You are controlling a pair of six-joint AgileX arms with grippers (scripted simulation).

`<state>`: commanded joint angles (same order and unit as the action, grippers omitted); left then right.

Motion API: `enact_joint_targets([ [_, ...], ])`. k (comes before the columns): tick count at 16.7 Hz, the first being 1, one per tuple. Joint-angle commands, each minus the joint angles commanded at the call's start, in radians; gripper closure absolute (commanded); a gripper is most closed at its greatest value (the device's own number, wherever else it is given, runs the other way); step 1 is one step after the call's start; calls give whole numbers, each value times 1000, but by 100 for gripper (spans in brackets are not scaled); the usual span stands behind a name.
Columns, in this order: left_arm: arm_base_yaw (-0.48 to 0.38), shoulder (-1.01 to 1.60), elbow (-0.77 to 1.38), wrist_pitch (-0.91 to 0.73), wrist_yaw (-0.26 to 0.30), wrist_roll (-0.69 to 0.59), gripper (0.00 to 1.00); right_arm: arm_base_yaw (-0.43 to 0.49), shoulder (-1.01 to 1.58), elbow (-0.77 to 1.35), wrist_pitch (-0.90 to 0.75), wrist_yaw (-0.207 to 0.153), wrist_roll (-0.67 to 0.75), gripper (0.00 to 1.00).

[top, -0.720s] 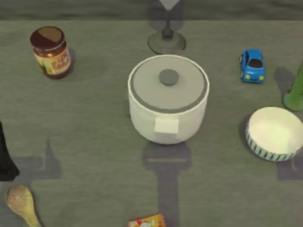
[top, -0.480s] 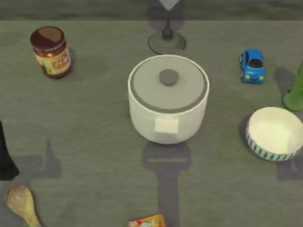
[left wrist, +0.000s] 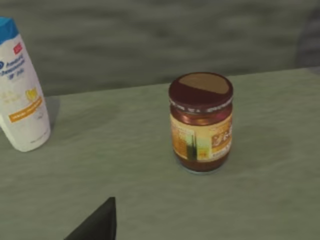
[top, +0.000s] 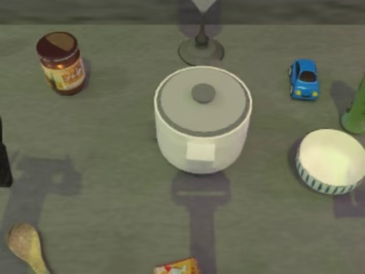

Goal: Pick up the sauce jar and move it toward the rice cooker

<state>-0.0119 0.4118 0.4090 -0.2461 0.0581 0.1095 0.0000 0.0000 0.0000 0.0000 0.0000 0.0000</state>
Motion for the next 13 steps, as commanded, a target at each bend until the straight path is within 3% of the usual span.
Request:
enact_joint_targets([
  [13, -16, 1147, 1302, -595, 117, 313, 0, 0, 0, 0, 0, 0, 0, 0],
])
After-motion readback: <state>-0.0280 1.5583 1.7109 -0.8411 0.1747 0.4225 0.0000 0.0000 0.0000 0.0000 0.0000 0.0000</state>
